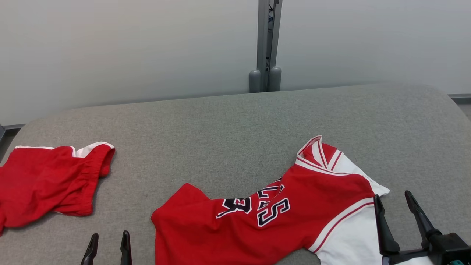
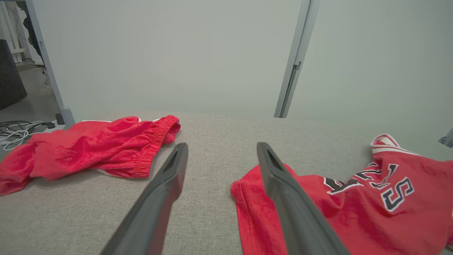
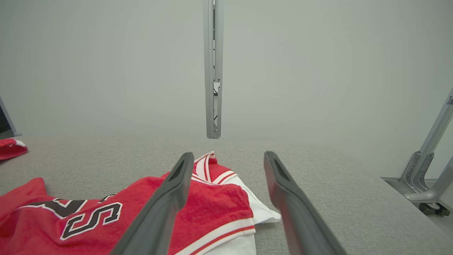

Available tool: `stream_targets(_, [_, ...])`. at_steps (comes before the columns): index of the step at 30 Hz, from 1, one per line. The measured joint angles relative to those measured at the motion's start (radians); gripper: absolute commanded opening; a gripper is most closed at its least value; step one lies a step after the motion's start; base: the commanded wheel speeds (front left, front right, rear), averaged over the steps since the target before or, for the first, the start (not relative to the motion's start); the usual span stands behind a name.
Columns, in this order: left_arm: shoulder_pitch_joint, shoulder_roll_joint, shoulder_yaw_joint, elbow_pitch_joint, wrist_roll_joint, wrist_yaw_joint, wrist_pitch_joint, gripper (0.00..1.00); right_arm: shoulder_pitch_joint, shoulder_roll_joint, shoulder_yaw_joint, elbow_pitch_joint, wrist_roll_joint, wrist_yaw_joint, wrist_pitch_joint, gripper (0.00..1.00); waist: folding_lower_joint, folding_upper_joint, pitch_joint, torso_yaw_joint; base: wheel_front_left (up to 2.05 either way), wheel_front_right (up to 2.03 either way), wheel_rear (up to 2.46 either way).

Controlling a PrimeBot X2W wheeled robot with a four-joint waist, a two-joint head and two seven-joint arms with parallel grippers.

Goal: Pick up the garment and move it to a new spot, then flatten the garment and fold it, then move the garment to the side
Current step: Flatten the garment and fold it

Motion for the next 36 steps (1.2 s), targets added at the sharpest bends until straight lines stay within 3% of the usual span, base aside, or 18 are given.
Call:
stream_targets(6, [0.011,-0.003,-0.025,-0.017,0.001,-0.014,0.003,1.00,0.024,-0.005,0.000,0.025,-0.010,0.000,0.000,1.00,0.0000,0.0000,0.008,-0.011,0.00,0.00,0.00])
stream_targets(12, [0.077,0.003,-0.073,-0.043,-0.043,-0.020,0.257,1.00,0.085,-0.065,0.036,0.101,-0.018,0.000,0.059,1.00,0.0000,0.0000,0.025,-0.013,0.00,0.00,0.00])
stream_targets(18, [0.141,0.014,-0.095,-0.132,-0.121,-0.030,0.463,1.00,0.090,-0.074,0.022,0.143,0.003,0.000,0.186,1.00,0.0000,0.0000,0.061,-0.013,0.00,0.00,0.00])
stream_targets(22, [0.163,0.033,-0.110,-0.155,-0.161,-0.050,0.565,1.00,0.070,-0.065,0.023,0.166,0.007,0.000,0.213,1.00,0.0001,0.0000,0.086,0.000,0.00,0.00,0.00])
stream_targets(36, [0.114,0.042,-0.136,-0.077,-0.235,-0.079,0.618,1.00,0.000,-0.056,0.017,0.228,0.004,0.000,0.211,1.00,0.0001,0.0000,0.139,0.029,0.00,0.00,0.00])
